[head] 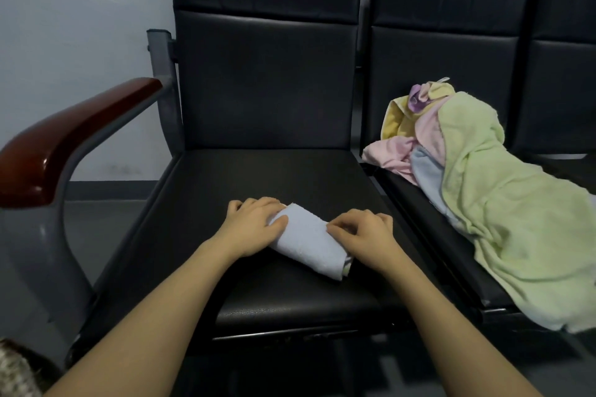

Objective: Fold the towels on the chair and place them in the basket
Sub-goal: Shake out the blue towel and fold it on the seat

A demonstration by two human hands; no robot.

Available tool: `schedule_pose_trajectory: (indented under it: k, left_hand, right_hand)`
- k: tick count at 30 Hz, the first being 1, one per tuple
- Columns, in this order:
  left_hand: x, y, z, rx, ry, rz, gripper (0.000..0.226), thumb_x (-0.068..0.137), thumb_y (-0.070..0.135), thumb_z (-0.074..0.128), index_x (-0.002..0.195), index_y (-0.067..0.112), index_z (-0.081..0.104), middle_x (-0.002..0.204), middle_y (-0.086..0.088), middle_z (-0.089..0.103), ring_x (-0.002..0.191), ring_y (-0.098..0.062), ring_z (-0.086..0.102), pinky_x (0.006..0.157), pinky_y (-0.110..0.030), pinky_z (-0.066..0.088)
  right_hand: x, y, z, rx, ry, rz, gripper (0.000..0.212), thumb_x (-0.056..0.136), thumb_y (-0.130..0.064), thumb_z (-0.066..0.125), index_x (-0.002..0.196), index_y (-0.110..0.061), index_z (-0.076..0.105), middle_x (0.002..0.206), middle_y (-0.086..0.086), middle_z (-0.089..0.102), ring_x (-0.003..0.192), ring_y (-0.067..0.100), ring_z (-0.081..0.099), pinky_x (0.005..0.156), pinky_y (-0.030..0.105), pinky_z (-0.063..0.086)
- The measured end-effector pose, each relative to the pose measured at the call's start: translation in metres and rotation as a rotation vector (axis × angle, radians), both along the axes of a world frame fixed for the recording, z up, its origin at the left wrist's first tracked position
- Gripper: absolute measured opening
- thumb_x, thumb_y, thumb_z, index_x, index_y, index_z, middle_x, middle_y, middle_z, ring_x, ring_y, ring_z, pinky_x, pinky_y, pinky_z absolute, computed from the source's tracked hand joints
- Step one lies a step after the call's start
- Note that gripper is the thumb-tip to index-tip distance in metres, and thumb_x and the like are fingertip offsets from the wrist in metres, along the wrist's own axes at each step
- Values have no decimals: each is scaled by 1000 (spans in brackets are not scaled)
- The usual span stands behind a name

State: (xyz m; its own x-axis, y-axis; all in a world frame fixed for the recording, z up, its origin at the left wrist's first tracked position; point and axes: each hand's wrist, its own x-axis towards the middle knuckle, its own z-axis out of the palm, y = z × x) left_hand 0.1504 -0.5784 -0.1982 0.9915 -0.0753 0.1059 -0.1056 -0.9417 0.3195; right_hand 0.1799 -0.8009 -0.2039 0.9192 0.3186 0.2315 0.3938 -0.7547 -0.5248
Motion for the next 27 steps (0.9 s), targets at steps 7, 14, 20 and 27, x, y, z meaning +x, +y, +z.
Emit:
schedule_pose_trajectory:
  k: [7, 14, 20, 27]
  left_hand:
    - [-8, -9, -7, -44, -283, 233, 35, 91, 44, 54, 123, 29, 51, 115, 2, 43, 108, -20, 42, 91, -32, 28]
    - [-12, -10, -6, -3, -76, 318, 36, 97, 43, 35, 126, 36, 56, 125, -1, 50, 120, -23, 40, 99, -35, 25]
    - [-15, -10, -3, 36, 57, 290, 42, 95, 50, 39, 137, 48, 40, 131, -6, 47, 121, -28, 42, 103, -40, 21]
    - [-27, -22, -2, -337, -86, 191, 39, 97, 33, 50, 135, 39, 50, 109, 3, 33, 93, -18, 51, 87, -27, 43]
  right_hand:
    - [-7, 1, -3, 59, 166, 3, 40, 94, -32, 55, 134, -35, 50, 125, -10, 60, 121, 10, 50, 104, 25, 16]
    - [-12, 3, 0, -47, 132, 71, 45, 97, -31, 49, 140, -41, 39, 128, -9, 56, 120, 14, 47, 97, 25, 13]
    - [-17, 6, -1, -87, 146, 157, 45, 95, -27, 46, 135, -45, 36, 120, -6, 57, 108, 14, 50, 96, 29, 17]
    - [-42, 2, -5, 202, 93, 223, 31, 89, -20, 55, 105, -46, 53, 101, -4, 58, 90, 13, 54, 84, 28, 42]
